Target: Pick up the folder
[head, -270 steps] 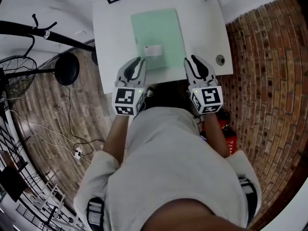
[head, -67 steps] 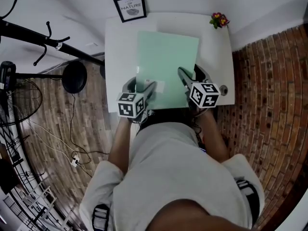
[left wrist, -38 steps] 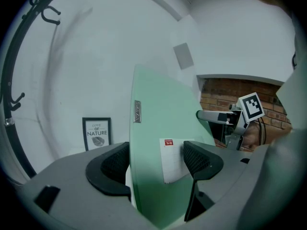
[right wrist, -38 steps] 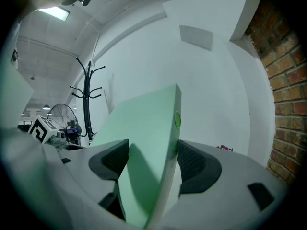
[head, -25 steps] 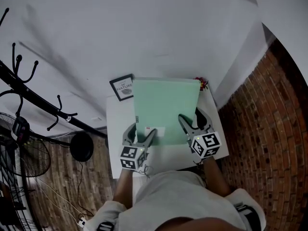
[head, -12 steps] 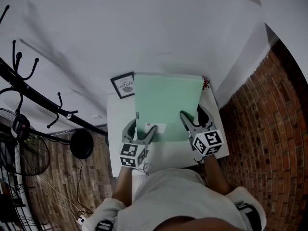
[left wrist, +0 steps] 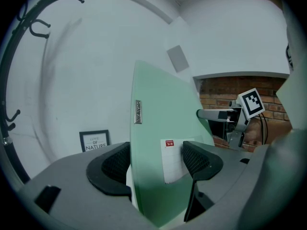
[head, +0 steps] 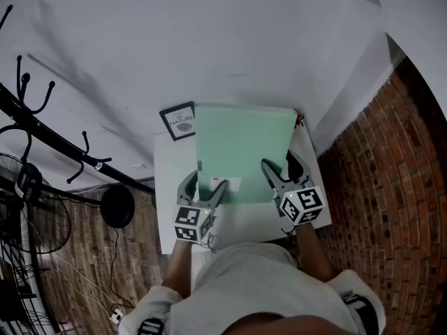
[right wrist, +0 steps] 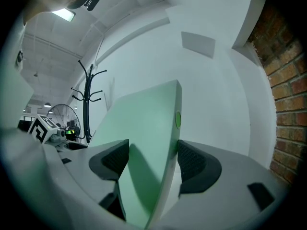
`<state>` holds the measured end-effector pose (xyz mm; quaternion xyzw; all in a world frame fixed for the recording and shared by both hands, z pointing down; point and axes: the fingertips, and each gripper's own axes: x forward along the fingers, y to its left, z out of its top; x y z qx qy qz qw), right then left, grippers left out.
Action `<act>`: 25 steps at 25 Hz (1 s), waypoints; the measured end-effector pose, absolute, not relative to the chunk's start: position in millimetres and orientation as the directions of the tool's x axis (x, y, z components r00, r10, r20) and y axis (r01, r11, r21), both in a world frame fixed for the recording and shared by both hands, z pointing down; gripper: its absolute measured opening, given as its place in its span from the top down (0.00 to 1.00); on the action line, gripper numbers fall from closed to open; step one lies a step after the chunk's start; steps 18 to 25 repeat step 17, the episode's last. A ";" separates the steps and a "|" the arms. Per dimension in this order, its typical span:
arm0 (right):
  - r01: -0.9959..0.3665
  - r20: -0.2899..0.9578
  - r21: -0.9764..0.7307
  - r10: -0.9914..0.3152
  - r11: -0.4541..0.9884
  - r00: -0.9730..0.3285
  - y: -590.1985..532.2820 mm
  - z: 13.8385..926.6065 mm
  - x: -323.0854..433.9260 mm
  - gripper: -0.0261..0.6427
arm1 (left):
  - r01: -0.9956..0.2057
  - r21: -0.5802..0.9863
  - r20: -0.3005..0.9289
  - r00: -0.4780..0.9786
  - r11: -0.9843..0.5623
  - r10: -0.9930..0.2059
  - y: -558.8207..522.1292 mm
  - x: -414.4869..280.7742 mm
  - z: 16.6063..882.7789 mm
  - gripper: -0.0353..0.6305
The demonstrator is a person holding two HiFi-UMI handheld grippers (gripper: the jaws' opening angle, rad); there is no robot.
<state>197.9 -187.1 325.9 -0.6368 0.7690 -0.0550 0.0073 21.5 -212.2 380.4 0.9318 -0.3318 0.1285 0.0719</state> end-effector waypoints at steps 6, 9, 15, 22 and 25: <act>-0.979 0.066 -0.096 -0.980 0.181 -0.188 -186.0 328.1 200.4 0.49 | -0.638 0.048 0.285 0.747 -0.769 -0.601 -211.5 24.2 381.3 0.41; -0.979 0.069 -0.095 -0.980 0.182 -0.189 -184.9 329.5 201.3 0.49 | -0.638 0.051 0.288 0.746 -0.768 -0.601 -210.1 25.3 382.7 0.41; -0.979 0.074 -0.096 -0.979 0.182 -0.189 -184.9 331.5 201.3 0.49 | -0.638 0.051 0.292 0.745 -0.768 -0.599 -210.1 25.2 384.9 0.41; -0.979 0.076 -0.098 -0.979 0.180 -0.188 -185.0 331.9 201.0 0.49 | -0.638 0.052 0.294 0.745 -0.769 -0.599 -210.2 24.9 385.0 0.41; -0.979 0.076 -0.098 -0.979 0.180 -0.188 -185.0 331.9 201.0 0.49 | -0.638 0.052 0.294 0.745 -0.769 -0.599 -210.2 24.9 385.0 0.41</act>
